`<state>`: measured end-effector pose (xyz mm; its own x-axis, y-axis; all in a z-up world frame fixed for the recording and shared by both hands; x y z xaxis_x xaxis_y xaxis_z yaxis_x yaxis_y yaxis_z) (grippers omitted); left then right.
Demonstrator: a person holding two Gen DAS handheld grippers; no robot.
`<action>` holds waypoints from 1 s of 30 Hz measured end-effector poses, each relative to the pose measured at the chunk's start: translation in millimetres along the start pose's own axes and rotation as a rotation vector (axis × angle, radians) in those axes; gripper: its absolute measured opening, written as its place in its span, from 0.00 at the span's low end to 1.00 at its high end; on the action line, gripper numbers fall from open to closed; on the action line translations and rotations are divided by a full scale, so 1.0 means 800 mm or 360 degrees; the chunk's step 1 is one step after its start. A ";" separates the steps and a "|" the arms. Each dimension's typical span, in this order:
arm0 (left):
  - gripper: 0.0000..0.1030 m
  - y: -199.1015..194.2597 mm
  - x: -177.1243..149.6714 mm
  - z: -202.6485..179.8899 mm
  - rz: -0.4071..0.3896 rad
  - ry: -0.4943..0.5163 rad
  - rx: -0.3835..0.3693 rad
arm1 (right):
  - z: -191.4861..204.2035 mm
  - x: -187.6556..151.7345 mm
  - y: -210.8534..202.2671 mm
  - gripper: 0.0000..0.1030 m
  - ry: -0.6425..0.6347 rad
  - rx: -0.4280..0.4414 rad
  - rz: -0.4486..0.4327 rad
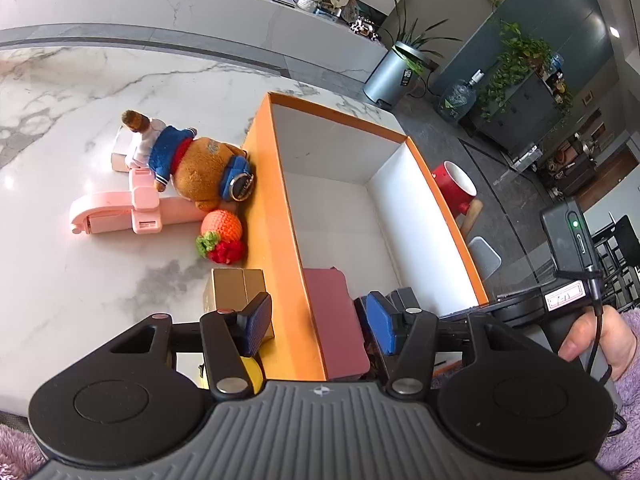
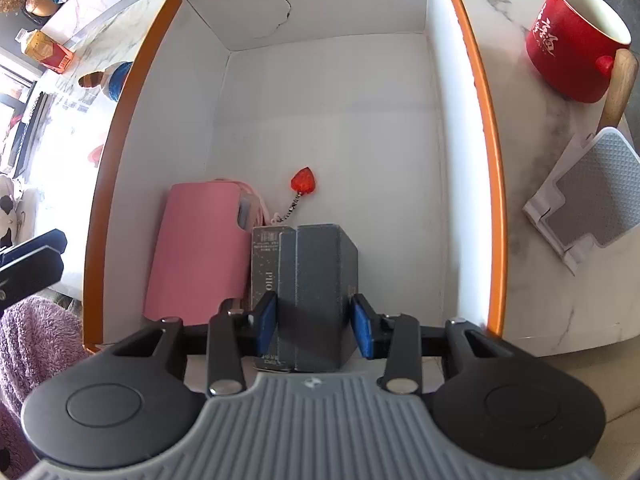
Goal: Organize objects
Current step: 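Open left tool releasing photo card box while right tool releases black box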
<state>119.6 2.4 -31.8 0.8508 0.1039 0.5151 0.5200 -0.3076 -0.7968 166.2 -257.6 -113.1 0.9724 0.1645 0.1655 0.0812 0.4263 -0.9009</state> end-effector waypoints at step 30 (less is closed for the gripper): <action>0.60 -0.066 -0.042 0.011 -0.0102 -0.0046 0.0113 | 0.005 -0.036 -0.022 0.39 -0.0037 -0.0010 -0.0241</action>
<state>64.2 23.5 -9.5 0.8168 0.1487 0.5575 0.5768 -0.2317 -0.7833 135.6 -266.3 -100.4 0.9436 0.1192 0.3089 0.2281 0.4422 -0.8674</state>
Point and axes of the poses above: each gripper's, at about its wrist camera, not at the fingertips, and y roughly the way its jaws point, z to its left, x to its top, the point moved 1 cm from there along y, roughly the way its jaws point, and after that the axes turned 10 degrees about x, right-handed, at the moved point
